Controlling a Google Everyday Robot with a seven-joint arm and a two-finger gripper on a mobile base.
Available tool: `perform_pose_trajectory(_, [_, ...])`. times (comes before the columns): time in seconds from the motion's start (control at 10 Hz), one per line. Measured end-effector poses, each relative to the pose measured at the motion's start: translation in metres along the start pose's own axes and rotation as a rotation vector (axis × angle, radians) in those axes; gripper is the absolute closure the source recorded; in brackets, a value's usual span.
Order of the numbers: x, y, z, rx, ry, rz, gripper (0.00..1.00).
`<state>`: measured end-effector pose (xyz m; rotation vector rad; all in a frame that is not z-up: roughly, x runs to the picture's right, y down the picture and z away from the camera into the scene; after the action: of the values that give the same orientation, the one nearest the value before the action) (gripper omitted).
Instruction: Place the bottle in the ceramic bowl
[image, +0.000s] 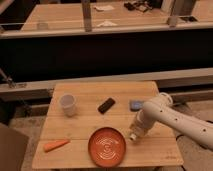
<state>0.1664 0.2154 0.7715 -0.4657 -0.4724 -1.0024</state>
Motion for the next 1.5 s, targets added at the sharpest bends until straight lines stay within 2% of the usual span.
perform_pose_trajectory(0.1, [-0.004, -0.012, -0.003, -0.002, -0.002, -0.021, 0.99])
perform_pose_trajectory(0.5, [-0.016, -0.026, -0.011, -0.023, -0.006, -0.081, 0.99])
perform_pose_trajectory(1.0, [-0.044, -0.052, -0.021, -0.049, -0.016, -0.146, 0.99])
perform_pose_trajectory(1.1, [-0.053, -0.06, -0.023, -0.057, -0.016, -0.164, 0.98])
perform_pose_trajectory(1.3, [-0.056, -0.063, -0.026, -0.063, -0.016, -0.175, 0.86])
perform_pose_trajectory(1.5, [-0.058, -0.066, -0.031, -0.072, -0.015, -0.185, 0.8])
